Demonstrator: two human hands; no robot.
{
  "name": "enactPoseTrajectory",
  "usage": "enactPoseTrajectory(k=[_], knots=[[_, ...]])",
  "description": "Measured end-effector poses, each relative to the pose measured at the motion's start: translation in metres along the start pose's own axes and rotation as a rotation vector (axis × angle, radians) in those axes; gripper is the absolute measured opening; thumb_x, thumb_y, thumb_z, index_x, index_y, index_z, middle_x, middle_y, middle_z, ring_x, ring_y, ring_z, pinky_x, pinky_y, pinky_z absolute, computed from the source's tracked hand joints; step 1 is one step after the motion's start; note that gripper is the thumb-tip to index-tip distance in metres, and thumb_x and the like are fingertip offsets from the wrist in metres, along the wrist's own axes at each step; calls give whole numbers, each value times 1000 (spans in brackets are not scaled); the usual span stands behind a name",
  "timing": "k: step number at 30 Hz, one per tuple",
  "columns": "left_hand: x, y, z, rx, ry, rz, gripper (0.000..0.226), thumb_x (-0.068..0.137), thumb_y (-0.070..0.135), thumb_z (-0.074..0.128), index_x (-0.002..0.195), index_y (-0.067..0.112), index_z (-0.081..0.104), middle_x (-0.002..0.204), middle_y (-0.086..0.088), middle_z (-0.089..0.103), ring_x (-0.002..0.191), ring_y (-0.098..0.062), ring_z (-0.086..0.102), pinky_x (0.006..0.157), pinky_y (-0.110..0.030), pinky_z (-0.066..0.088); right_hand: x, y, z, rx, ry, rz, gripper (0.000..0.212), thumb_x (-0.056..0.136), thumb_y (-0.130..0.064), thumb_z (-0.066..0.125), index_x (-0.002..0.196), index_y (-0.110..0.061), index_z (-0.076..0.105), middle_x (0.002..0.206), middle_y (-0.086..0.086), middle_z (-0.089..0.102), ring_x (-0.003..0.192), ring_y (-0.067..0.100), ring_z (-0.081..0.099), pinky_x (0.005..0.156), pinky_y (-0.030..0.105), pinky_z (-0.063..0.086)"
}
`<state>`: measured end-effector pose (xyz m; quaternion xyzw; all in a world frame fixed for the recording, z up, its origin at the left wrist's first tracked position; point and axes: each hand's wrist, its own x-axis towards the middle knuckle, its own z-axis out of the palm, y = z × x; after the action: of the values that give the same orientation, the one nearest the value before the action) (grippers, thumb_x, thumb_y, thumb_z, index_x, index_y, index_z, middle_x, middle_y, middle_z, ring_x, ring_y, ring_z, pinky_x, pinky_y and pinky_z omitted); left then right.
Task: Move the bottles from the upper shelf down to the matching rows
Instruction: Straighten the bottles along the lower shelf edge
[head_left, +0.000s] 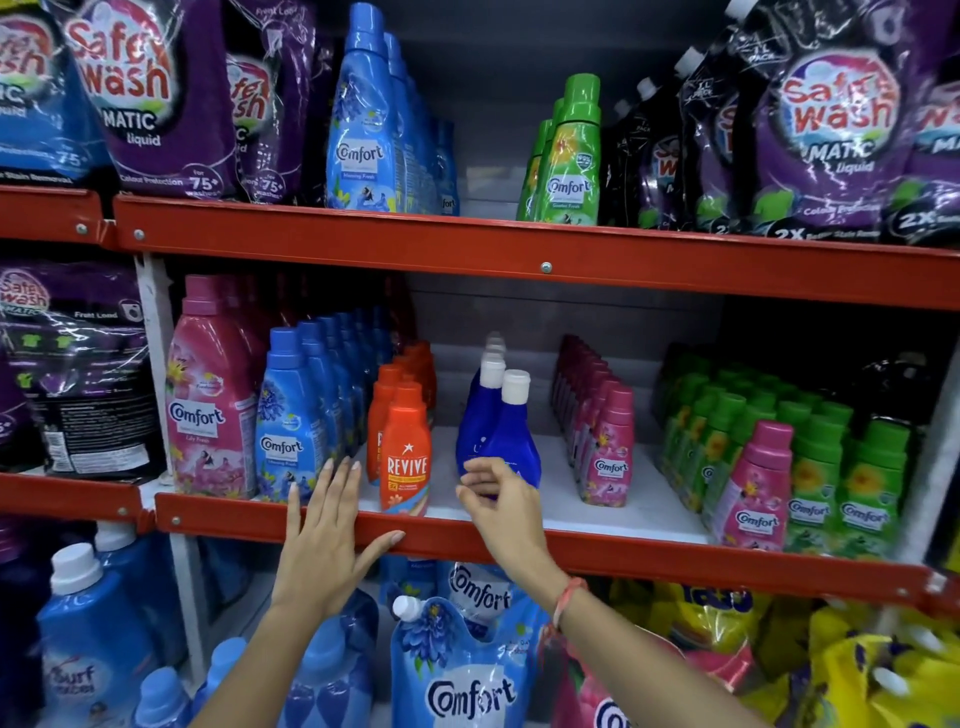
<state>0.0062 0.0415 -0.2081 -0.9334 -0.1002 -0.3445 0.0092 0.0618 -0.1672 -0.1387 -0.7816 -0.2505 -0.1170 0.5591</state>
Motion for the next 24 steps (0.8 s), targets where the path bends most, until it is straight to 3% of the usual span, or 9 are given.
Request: enactPoseTrajectory(k=[3, 6, 9, 11, 14, 17, 20, 24], knots=[[0, 1, 0, -8, 5, 3, 97, 83, 77, 20, 148, 6, 23, 154, -11, 33, 145, -23, 20, 117, -51, 8, -11, 8, -31, -18, 152, -61, 14, 86, -12, 63, 99, -15, 66, 91, -3, 70, 82, 7, 65, 73, 10, 51], [0, 1, 0, -1, -4, 1, 98, 82, 77, 18, 149, 5, 22, 154, -11, 32, 146, -23, 18, 117, -50, 6, -19, 19, -61, -66, 350, -121, 16, 88, -17, 61, 103, -20, 60, 95, -5, 64, 89, 10, 62, 81, 26, 54], [0, 1, -1, 0, -6, 5, 98, 82, 77, 18, 148, 5, 24, 154, -12, 34, 145, -24, 19, 116, -50, 5, -23, 32, -88, -193, 595, -129, 32, 86, -19, 62, 117, -20, 51, 107, -3, 53, 100, 15, 51, 84, 29, 43], [0, 1, -1, -5, -10, 6, 99, 82, 77, 18, 147, 4, 25, 153, -13, 34, 145, -24, 20, 116, -51, 6, -25, 39, -104, -252, 766, -63, 46, 83, -19, 66, 125, -14, 46, 119, 5, 48, 110, 17, 41, 90, 27, 33], [0, 2, -1, -8, -21, 0, 99, 81, 77, 19, 147, 4, 25, 153, -13, 35, 145, -25, 20, 116, -53, 9, -26, 45, -125, -314, 947, 65, 65, 77, -17, 72, 133, -4, 40, 134, 20, 41, 124, 30, 34, 102, 34, 24], [0, 2, -1, -5, -35, -2, 100, 81, 78, 18, 147, 3, 25, 153, -13, 35, 145, -25, 21, 116, -54, 11, -22, 56, -141, -380, 997, 186, 81, 74, -17, 75, 139, 2, 30, 139, 29, 35, 127, 41, 32, 105, 40, 20], [0, 2, -3, -3, -43, -6, 101, 80, 79, 16, 147, 3, 26, 152, -14, 36, 144, -25, 22, 116, -55, 13, -18, 70, -153, -467, 938, 301, 95, 74, -20, 76, 145, 6, 17, 144, 31, 29, 132, 45, 28, 111, 48, 18], [0, 2, -4, 0, -51, -7, 101, 81, 79, 15, 147, 3, 27, 152, -14, 37, 144, -26, 23, 115, -54, 12, -13, 76, -162, -479, 876, 381, 92, 79, -15, 71, 147, 6, 11, 144, 32, 32, 132, 46, 30, 112, 50, 23]])
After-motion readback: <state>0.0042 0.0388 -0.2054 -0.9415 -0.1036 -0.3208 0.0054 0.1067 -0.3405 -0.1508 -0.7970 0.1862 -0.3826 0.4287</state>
